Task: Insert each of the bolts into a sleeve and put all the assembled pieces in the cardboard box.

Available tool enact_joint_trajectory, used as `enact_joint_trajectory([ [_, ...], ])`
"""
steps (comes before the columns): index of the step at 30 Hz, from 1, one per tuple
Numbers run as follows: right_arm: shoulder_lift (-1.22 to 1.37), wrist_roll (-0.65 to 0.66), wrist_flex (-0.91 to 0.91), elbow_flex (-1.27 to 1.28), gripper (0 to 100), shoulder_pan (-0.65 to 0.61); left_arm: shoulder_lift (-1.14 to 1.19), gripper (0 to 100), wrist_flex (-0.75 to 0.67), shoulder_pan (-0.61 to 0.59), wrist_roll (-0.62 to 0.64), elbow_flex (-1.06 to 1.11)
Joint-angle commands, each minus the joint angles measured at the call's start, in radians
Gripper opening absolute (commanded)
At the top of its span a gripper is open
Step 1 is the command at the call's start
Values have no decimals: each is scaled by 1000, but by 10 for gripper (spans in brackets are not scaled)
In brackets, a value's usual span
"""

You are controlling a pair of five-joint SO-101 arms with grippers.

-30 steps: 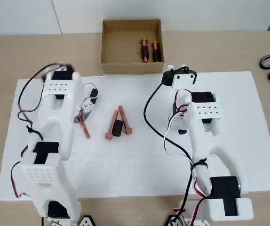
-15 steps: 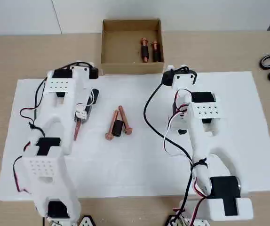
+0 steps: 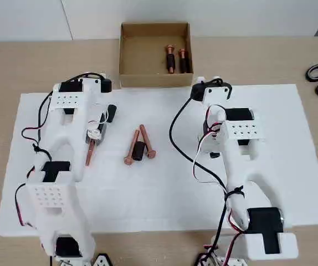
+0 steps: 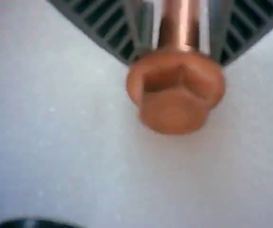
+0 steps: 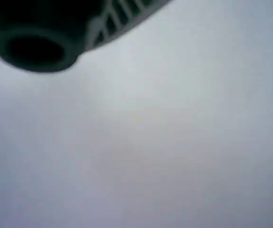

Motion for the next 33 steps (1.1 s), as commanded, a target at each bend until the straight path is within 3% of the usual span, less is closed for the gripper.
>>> enact_joint_trajectory([
  [1, -53, -12, -7, -5, 4, -2, -2, 92, -35, -3, 8, -30],
  [19, -53, -14, -12, -5, 4, -2, 8, 88, -64, 0, 29, -88],
  [24, -53, -14, -12, -5, 4, -2, 8, 15, -58, 2, 29, -88],
  [33, -53, -14, -12, -5, 4, -2, 2, 10, -57, 3, 31, -71],
])
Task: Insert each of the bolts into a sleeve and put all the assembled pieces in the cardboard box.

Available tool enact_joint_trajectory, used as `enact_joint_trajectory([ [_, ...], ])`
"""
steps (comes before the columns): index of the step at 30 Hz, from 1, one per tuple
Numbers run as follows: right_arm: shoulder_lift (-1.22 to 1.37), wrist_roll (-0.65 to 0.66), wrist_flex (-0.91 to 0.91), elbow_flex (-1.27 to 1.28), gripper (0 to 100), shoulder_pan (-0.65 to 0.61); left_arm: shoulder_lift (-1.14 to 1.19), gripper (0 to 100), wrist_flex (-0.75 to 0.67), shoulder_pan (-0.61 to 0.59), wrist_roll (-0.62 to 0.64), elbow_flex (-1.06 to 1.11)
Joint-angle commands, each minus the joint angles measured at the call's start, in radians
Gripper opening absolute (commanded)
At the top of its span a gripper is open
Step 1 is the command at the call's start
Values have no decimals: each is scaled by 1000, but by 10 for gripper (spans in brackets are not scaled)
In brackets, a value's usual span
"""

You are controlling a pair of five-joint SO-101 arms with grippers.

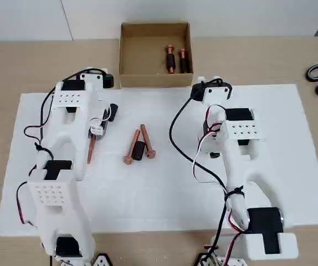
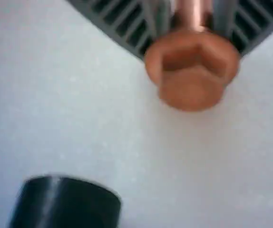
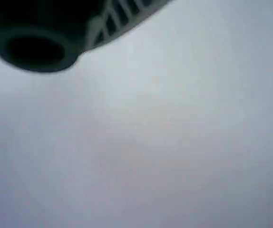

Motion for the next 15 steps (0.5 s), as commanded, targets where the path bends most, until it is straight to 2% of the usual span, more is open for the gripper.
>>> enact_joint_trajectory([
  [1, -53, -14, -12, -5, 4, -2, -17, 8, -14, 0, 6, -33],
  [10, -54, -14, -13, -6, 4, -2, -17, 6, 233, 5, 6, -332],
  [15, -54, -12, -7, -8, 4, -13, -28, 6, 244, 2, 6, -410],
])
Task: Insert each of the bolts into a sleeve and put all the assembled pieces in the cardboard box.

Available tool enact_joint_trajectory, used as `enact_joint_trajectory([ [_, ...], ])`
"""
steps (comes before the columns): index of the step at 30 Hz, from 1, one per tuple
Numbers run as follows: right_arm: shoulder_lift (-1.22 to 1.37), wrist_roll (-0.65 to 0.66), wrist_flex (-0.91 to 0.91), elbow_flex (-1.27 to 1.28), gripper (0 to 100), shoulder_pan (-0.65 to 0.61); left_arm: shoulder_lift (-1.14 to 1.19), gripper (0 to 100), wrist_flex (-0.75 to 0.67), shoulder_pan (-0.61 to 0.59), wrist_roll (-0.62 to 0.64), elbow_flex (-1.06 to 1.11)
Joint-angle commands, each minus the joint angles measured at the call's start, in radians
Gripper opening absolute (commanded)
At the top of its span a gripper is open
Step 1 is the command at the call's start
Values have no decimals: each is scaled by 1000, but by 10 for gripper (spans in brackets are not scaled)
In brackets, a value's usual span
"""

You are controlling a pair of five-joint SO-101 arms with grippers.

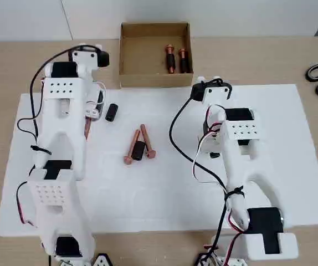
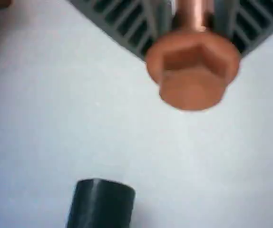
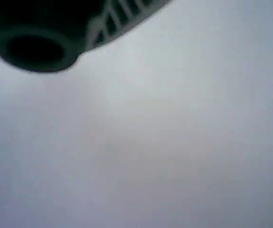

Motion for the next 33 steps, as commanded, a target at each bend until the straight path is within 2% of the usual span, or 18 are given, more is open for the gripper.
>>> enact_joint_trajectory([
  [1, -54, -12, -7, -8, 4, -16, -48, 6, 29, 2, 6, -61],
  [5, -108, -12, 10, -8, 4, -31, -167, 6, 28, 5, 6, -45],
  [12, -433, -12, 107, -35, 4, -35, -371, 6, 28, 5, 6, -24],
  [22, -792, -8, 104, 100, 4, -35, -582, 6, 28, 0, 6, 236],
  [26, -897, -6, 33, 180, 4, -31, -651, 7, 26, 35, 8, 331],
  [33, -1003, -15, -209, 434, 5, -36, -792, 6, 26, 74, 6, 472],
])
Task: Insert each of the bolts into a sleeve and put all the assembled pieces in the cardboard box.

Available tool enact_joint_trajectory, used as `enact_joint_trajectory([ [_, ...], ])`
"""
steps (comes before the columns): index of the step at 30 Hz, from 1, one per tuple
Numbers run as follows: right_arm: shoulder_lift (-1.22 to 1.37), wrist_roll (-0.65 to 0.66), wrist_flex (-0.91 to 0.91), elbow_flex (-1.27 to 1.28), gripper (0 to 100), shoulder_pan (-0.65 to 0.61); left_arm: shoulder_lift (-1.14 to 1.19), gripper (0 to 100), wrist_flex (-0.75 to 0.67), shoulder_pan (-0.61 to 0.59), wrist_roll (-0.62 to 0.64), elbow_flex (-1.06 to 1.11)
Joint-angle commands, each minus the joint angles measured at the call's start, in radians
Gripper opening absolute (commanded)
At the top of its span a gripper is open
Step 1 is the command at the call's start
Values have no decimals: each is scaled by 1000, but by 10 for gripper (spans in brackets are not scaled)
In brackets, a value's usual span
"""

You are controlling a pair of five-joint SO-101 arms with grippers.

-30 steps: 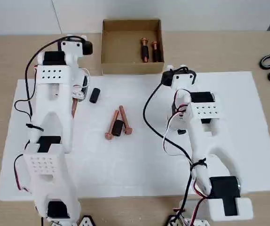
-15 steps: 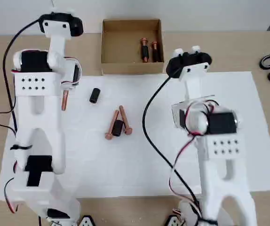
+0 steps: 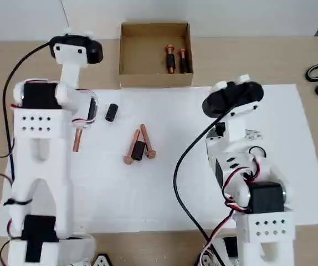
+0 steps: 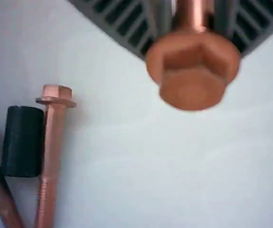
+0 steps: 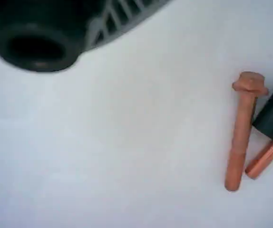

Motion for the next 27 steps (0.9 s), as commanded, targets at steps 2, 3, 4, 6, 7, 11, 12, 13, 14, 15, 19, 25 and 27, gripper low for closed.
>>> enact_joint_trajectory([
  [2, -96, -31, -217, 149, 5, -25, -138, 6, 12, 63, 21, 74],
  [3, -125, -55, -266, 192, 5, -41, -164, 6, 6, 81, 49, 90],
  [4, -156, -86, -312, 238, 5, -56, -190, 6, -6, 97, 81, 104],
  [6, -222, -124, -401, 338, 5, -97, -242, 6, -38, 133, 133, 131],
  [7, -255, -124, -441, 391, 5, -116, -264, 6, -55, 152, 153, 148],
  [11, -363, -87, -596, 565, 5, -177, -353, 6, -130, 210, 230, 206],
  [12, -383, -87, -630, 601, 5, -183, -373, 6, -147, 219, 250, 219],
  [13, -400, -87, -662, 635, 5, -189, -393, 6, -166, 227, 267, 229],
  [14, -418, -89, -691, 667, 5, -193, -408, 6, -186, 233, 281, 239],
  [15, -433, -91, -719, 695, 5, -194, -425, 6, -207, 235, 288, 251],
  [19, -492, -92, -802, 786, 5, -240, -476, 6, -305, 236, 293, 317],
  [25, -593, -155, -954, 901, 5, -334, -580, 6, -457, 236, 295, 447],
  [27, -622, -192, -977, 925, 5, -335, -623, 6, -520, 236, 295, 509],
])
